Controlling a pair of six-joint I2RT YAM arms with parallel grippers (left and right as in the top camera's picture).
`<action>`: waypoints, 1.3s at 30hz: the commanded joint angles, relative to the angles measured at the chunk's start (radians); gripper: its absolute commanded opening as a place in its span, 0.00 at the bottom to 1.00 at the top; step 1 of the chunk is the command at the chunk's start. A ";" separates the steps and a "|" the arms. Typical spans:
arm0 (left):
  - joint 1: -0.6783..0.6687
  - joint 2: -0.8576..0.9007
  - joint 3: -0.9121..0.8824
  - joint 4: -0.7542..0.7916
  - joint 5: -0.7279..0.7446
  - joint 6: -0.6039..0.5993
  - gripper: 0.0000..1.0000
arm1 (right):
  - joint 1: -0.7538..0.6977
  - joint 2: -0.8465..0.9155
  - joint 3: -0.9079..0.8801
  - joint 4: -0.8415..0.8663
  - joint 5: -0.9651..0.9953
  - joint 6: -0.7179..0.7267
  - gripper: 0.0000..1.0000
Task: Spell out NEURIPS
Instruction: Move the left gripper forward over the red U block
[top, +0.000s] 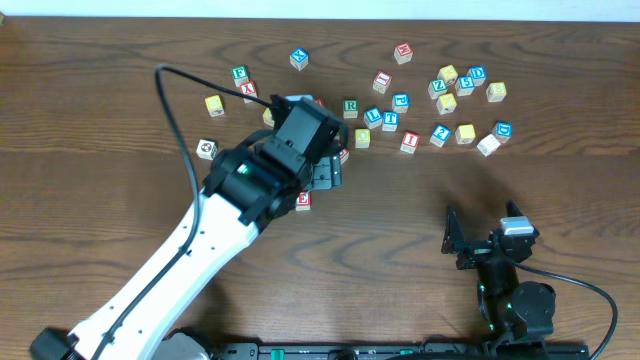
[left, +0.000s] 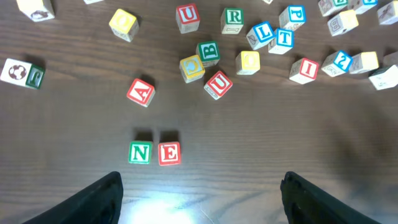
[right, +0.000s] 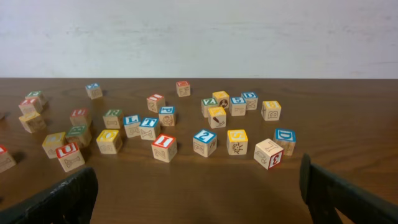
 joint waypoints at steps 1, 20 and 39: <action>0.003 0.071 0.073 -0.035 -0.003 0.014 0.82 | 0.005 -0.005 -0.001 -0.005 -0.002 0.009 0.99; 0.088 0.229 0.231 0.003 0.064 0.016 0.85 | 0.005 -0.005 -0.001 -0.005 -0.002 0.009 0.99; 0.221 0.621 0.693 -0.090 0.192 0.013 0.84 | 0.005 -0.005 -0.001 -0.005 -0.002 0.009 0.99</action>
